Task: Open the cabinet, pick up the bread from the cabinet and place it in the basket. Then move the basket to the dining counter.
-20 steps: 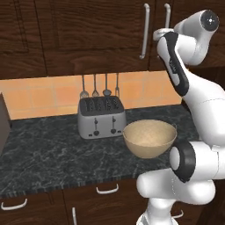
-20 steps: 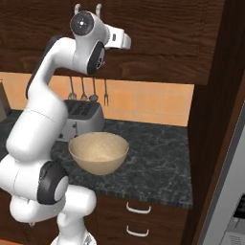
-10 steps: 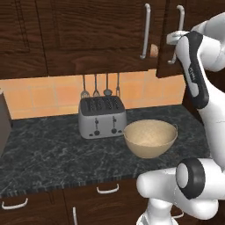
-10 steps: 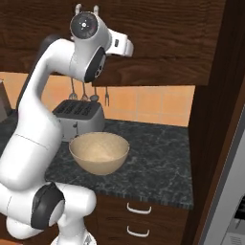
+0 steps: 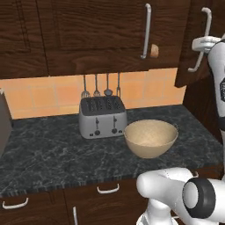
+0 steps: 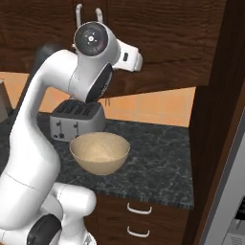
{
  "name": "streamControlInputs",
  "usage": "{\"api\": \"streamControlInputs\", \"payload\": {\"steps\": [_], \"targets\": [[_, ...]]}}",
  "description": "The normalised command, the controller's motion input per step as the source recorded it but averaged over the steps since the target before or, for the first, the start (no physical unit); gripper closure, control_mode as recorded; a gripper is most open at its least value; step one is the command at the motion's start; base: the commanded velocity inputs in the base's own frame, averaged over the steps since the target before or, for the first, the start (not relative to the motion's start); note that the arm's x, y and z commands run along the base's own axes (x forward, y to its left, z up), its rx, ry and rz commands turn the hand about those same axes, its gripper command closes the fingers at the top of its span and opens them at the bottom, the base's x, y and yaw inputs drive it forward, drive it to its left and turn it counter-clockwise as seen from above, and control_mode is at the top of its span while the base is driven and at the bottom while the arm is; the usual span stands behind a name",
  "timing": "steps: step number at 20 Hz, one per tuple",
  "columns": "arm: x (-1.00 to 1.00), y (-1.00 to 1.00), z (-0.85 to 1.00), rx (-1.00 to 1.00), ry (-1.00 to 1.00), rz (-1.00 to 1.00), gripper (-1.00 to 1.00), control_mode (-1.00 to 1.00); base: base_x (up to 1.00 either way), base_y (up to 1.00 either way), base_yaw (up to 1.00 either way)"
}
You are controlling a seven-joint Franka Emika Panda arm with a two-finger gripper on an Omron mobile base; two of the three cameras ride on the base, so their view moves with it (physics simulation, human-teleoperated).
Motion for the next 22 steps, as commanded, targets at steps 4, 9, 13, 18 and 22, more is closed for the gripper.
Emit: {"api": "streamControlInputs", "payload": {"steps": [4, 9, 13, 18, 22], "targets": [[-0.97, -1.0, -0.24, 0.02, -0.19, -0.04, 1.0, -1.0, 0.0, 0.0, 0.0], [-0.42, -1.0, -0.42, -0.07, -0.14, -0.37, 1.0, -1.0, 0.0, 0.0, 0.0], [-0.2, -1.0, -0.12, -0.08, 0.0, -0.47, 1.0, -1.0, 0.0, 0.0, 0.0], [-0.17, -1.0, -0.02, -0.01, 0.07, -0.39, 1.0, -1.0, 0.0, 0.0, 0.0], [-0.2, -1.0, -0.06, 0.0, 0.03, -0.26, 1.0, -1.0, 0.0, 0.0, 0.0]]}}
